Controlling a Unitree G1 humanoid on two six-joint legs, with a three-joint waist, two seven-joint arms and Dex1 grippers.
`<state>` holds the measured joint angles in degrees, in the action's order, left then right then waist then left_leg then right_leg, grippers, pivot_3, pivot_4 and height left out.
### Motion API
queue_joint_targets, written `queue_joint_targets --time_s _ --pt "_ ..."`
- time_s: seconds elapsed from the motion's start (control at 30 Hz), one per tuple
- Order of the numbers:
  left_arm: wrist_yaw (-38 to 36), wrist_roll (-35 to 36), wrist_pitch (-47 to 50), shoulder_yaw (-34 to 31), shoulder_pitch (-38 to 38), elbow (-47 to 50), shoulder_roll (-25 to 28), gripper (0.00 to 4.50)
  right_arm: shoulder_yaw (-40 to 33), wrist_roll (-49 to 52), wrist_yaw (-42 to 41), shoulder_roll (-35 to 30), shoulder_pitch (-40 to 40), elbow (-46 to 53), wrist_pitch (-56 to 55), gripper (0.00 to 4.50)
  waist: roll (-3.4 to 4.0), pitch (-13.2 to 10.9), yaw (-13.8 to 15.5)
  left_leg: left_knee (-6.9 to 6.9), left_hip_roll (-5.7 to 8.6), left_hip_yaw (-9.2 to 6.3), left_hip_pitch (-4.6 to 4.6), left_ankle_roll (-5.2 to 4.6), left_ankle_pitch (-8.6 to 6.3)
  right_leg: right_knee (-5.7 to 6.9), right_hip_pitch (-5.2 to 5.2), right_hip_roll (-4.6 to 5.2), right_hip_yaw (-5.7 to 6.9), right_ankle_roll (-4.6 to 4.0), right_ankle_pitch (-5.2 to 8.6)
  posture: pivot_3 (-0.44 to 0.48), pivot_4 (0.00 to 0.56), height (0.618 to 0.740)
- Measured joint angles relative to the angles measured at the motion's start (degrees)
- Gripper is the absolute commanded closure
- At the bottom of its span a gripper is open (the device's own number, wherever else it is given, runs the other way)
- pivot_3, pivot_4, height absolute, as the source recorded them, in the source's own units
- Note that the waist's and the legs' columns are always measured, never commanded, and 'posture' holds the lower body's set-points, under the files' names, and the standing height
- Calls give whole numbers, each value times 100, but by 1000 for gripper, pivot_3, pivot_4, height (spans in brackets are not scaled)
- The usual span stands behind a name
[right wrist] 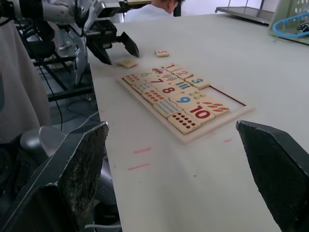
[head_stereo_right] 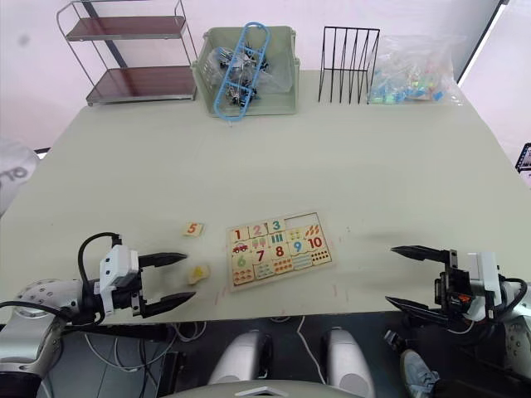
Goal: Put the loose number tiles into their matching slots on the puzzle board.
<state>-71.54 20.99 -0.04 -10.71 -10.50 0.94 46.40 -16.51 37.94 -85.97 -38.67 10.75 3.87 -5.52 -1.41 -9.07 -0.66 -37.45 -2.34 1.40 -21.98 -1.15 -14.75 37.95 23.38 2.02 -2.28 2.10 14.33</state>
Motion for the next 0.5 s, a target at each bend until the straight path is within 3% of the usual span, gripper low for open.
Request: queue_joint_targets --time_s 0.43,0.5 --pt "422 -486 299 324 213 403 198 0 34 -126 101 86 132 155 -175 72 10 5 9 0 0 -1 7 0 0 2 -4 0 -3 16 11 0 150 740" --pt "427 -483 221 326 173 382 196 581 37 -131 107 85 131 175 -202 0 12 6 8 0 0 -2 7 0 0 1 -4 0 -4 16 11 0 150 740"
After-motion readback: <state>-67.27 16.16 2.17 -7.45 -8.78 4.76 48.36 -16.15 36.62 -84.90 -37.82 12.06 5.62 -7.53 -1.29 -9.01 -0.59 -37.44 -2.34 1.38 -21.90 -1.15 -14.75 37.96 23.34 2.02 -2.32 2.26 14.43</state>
